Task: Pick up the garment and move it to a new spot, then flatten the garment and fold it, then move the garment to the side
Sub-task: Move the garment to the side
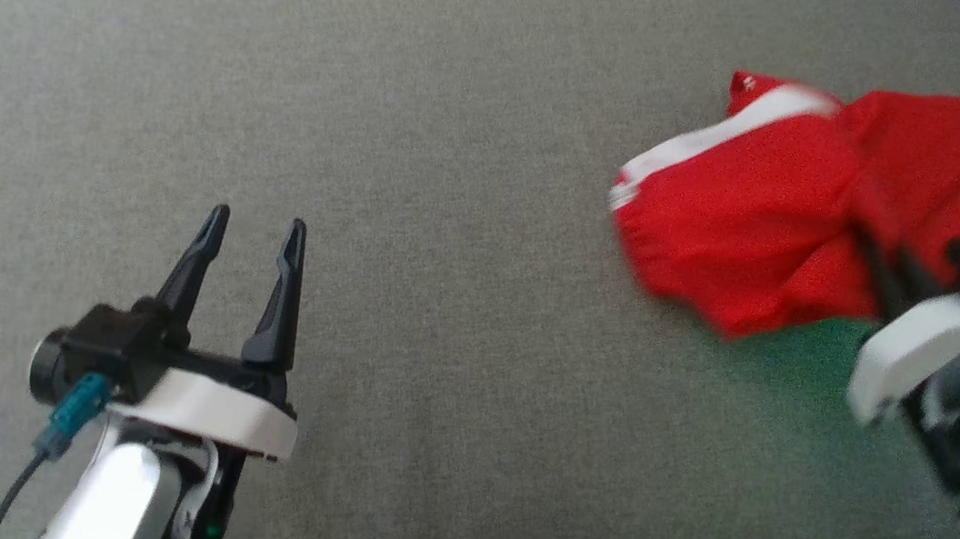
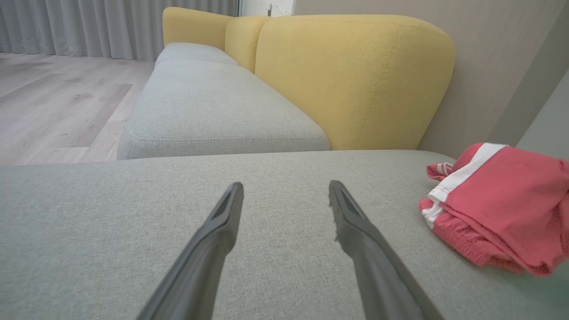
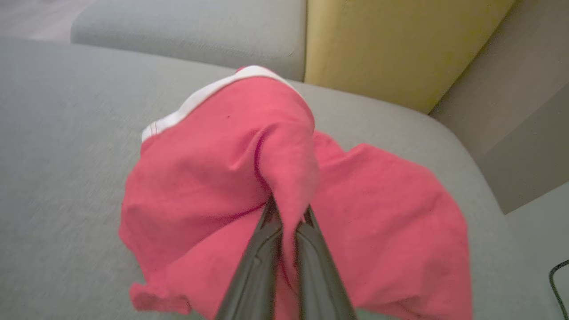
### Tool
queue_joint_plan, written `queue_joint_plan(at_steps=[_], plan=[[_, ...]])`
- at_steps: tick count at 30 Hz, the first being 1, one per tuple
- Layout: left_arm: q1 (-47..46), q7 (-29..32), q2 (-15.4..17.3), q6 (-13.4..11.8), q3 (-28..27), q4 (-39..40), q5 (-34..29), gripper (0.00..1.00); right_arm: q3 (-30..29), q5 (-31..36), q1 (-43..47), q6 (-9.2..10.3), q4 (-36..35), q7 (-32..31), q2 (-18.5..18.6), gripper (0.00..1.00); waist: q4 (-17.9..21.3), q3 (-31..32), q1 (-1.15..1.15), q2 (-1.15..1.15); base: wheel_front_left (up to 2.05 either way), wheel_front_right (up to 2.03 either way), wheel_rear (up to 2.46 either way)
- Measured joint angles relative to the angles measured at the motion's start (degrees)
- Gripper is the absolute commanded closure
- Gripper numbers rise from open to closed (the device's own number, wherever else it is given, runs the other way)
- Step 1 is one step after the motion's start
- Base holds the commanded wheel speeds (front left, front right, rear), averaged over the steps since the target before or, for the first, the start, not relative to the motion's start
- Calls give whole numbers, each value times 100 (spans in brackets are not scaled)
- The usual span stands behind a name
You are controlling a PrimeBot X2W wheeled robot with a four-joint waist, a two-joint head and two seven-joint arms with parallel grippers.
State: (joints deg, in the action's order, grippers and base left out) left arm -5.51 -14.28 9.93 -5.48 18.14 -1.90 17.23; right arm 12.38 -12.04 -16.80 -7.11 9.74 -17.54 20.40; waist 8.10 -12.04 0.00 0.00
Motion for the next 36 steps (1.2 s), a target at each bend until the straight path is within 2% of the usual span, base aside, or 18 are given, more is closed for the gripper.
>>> queue_joint_plan(at_steps=[3,9,17,18,20,24,27,32,36], plan=[[-125,1,22,4,22,4,-1,0,-369,-54,-401,0,172,79,68,100,31,-145,1,0,0,0,0],[-375,5,104,99,16,10,-9,0,-1374,-158,-994,0,1217,315,110,100,-42,-448,0,0,0,0,0],[-479,5,104,109,64,-10,-48,0,-1708,-100,-1338,0,2516,410,-43,100,-204,-733,0,0,0,0,0],[-489,5,103,131,86,-16,-48,0,-1747,-104,-1369,0,2638,409,-49,75,-218,-751,1,0,0,0,0],[-519,5,103,145,116,-27,-48,0,-1786,-116,-1455,0,2828,412,-103,0,-228,-770,0,0,0,0,0],[-549,5,103,144,107,-90,-41,0,-1816,-116,-1532,0,3003,533,-151,0,-207,-691,0,0,0,0,0],[-542,4,107,135,64,-132,-31,0,-1770,-159,-1450,0,2800,738,-151,0,-205,-555,0,0,0,0,0],[-427,3,149,45,-24,-155,16,0,-1683,-175,-782,0,1671,1032,-270,0,-163,-263,0,0,0,0,0],[-169,0,148,-29,-47,-155,112,0,-1718,-82,51,0,499,1151,-535,0,-168,-9,0,0,0,0,0]])
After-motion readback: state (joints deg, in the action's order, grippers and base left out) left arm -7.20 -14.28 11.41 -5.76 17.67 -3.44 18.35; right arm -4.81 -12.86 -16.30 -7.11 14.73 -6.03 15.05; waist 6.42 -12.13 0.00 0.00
